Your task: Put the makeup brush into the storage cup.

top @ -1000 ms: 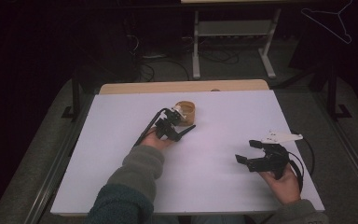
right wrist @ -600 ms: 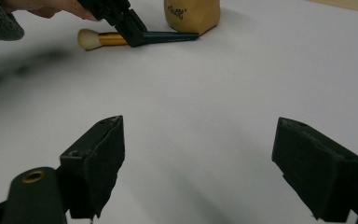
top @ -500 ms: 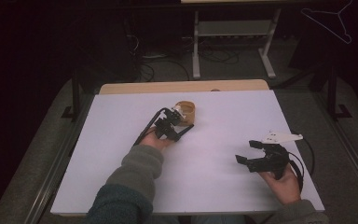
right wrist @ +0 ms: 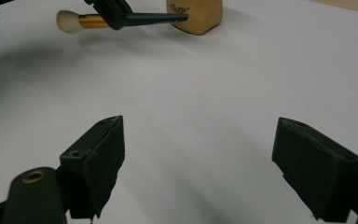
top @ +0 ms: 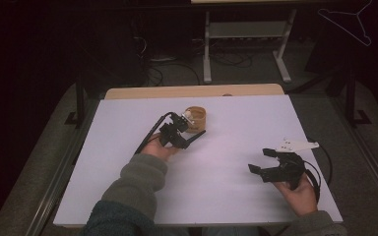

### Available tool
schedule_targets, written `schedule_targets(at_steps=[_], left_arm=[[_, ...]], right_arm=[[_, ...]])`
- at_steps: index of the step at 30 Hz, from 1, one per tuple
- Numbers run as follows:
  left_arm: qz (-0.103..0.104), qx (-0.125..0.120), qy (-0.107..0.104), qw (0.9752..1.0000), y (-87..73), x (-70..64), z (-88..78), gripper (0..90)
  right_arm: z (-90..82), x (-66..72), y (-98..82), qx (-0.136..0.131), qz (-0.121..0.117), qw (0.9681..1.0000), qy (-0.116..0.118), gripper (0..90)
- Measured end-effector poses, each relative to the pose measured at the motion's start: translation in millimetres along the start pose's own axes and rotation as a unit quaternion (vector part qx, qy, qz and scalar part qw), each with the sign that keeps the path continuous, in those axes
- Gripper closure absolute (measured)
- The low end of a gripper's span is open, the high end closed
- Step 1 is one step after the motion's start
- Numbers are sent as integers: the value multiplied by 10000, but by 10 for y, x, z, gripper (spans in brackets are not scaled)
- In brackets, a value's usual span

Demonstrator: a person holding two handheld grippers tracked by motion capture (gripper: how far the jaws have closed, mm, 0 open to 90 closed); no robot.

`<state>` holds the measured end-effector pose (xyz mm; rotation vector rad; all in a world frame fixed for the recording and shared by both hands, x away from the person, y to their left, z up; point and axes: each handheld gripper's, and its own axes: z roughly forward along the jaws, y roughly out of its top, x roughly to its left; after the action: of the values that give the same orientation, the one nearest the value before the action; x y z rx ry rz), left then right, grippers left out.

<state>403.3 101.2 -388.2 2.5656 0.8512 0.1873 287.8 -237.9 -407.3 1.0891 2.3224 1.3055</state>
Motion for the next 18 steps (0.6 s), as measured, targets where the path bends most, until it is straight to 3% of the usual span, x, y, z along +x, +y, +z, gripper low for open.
schedule_targets(at_steps=[8,18], left_arm=[[235,-189,-148,9994,-142,-135,-248,745],[408,-363,-170,9984,-430,-244,-475,745]], right_arm=[[-47,8,50,6,-61,10000,24,139],[-107,75,272,93,-260,9990,363,139]])
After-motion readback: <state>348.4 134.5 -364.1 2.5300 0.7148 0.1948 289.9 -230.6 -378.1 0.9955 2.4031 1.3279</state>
